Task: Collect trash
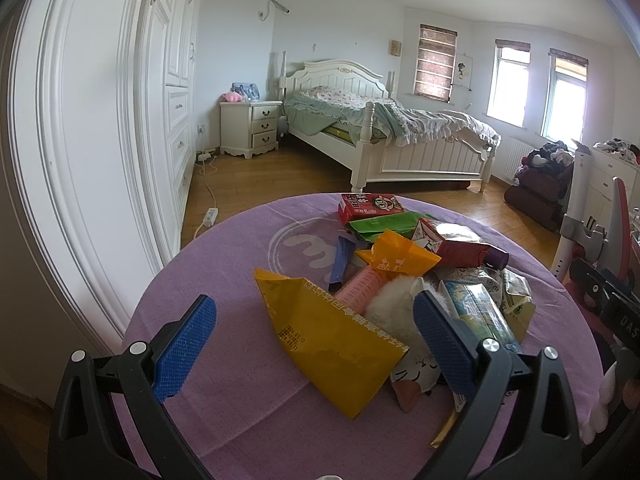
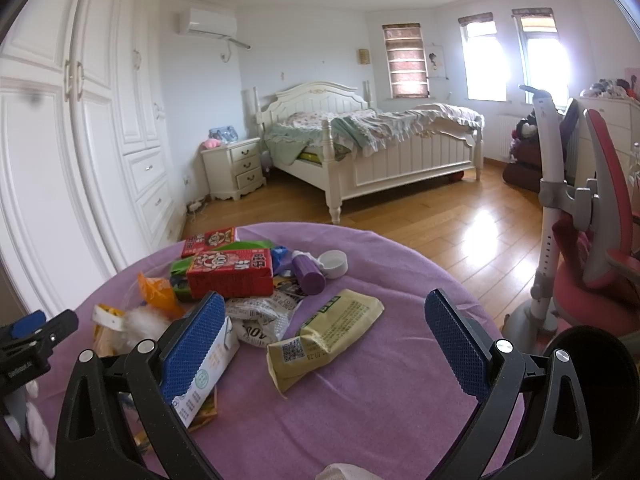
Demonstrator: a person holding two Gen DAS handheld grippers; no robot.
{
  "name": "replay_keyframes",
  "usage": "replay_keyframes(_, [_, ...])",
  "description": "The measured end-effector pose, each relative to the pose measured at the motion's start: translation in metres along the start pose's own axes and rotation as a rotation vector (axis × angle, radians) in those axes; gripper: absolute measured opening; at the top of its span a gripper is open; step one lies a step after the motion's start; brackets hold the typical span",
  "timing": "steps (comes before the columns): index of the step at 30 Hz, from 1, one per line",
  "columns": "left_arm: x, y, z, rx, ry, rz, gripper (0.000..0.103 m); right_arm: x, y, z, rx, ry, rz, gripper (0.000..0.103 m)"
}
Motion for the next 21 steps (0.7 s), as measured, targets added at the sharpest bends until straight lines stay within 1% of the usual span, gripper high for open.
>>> replay_keyframes(7, [0.001,-0.002,0.000,-0.010,-0.005,0.008,0.098,0.002,-0.002,0.000,0.001,-0.004,0.001,0.099])
replay_keyframes(9, [0.003,-0.005,0.000,-0.029,-0.010,0.029,0.098,0.005,-0.003,0.000,0.002,-0.014,0.002,0.099])
replay_keyframes(10, [0.003,-0.008,0.000,-0.045,-0.012,0.050,0.098,0.007,-0.004,-0.001,0.003,-0.023,0.003,0.099])
replay_keyframes(11, [0.003,-0.012,0.000,-0.070,-0.016,0.088,0.098,0.010,-0.004,-0.001,0.003,-0.035,-0.001,0.099])
replay_keyframes(12, [0.002,-0.020,0.001,-0.114,-0.024,0.168,0.098,0.013,-0.006,-0.002,-0.001,-0.052,-0.021,0.099])
replay_keyframes(13, [0.001,-0.026,0.002,-0.144,-0.034,0.230,0.098,0.017,-0.006,-0.004,-0.008,-0.074,-0.038,0.099])
replay_keyframes(15, [0.001,-0.033,0.004,-0.168,-0.058,0.310,0.098,0.024,-0.011,-0.011,-0.027,-0.134,-0.071,0.099])
replay_keyframes(17, [0.002,-0.033,0.005,-0.141,-0.083,0.333,0.098,0.035,-0.024,-0.032,-0.032,-0.204,-0.159,0.099])
replay_keyframes(18, [0.004,-0.032,0.005,-0.115,-0.098,0.340,0.098,0.040,-0.033,-0.044,-0.043,-0.222,-0.186,0.099])
replay_keyframes(19, [0.006,-0.029,0.004,-0.094,-0.105,0.348,0.098,0.051,-0.053,-0.064,-0.081,-0.247,-0.212,0.099])
replay_keyframes(21, [0.010,-0.022,0.001,-0.058,-0.116,0.364,0.098,0.069,-0.079,-0.083,-0.138,-0.306,-0.238,0.099])
Point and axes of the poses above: each gripper's, at about its wrist camera, not at the fingertips, and x roughly the way its jaws point, y to its right, z to its underside, the point moved 2 cm from there along x, roughly the way its jaws point, and after that the axes turned 3 degrees about z, right-handed, at the moved point
